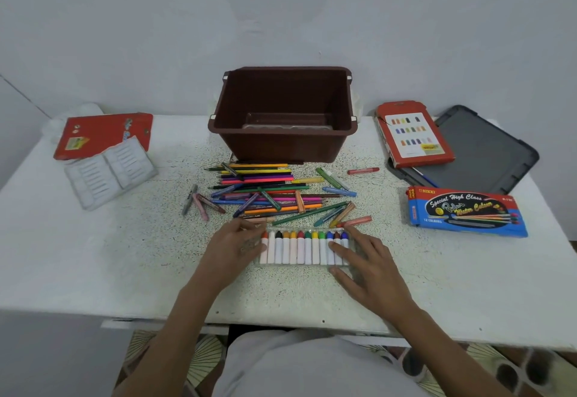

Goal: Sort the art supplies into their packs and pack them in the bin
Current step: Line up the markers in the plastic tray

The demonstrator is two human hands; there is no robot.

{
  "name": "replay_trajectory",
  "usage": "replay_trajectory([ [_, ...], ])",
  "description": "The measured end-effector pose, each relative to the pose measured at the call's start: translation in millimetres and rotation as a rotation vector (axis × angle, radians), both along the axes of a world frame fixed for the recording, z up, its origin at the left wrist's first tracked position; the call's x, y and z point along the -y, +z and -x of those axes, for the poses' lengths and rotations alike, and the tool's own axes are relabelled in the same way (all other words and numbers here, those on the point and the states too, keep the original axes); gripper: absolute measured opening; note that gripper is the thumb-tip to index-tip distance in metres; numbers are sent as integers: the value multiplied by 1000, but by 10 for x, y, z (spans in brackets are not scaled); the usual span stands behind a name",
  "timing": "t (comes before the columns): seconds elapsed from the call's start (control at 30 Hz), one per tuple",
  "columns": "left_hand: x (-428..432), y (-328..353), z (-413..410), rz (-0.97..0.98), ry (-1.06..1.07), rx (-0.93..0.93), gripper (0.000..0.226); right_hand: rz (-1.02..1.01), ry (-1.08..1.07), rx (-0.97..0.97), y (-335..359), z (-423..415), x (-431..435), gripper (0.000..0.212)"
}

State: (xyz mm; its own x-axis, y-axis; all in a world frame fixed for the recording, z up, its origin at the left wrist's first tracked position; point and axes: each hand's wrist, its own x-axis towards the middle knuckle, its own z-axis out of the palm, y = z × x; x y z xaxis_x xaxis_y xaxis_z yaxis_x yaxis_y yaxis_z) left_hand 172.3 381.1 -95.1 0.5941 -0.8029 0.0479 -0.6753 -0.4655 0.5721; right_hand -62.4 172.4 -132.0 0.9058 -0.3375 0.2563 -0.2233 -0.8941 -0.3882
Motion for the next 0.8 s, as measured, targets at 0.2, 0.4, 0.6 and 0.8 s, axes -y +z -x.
replay_trajectory([
  [0.2, -49, -95, 69, 97, 41, 92, 36, 10, -8, -9, 24, -4, -8, 47],
  [0.4, -25, -117, 263, 131, 32, 291, 35, -5, -1, 2, 55, 4, -24, 47],
  [0.6, -17, -241, 553, 1, -145, 330, 53, 156, 35, 6, 71, 17, -88, 59],
  [0.8, -12, -315, 648, -175, -235, 420, 64, 294, 182, -143, 130, 7, -162, 71],
])
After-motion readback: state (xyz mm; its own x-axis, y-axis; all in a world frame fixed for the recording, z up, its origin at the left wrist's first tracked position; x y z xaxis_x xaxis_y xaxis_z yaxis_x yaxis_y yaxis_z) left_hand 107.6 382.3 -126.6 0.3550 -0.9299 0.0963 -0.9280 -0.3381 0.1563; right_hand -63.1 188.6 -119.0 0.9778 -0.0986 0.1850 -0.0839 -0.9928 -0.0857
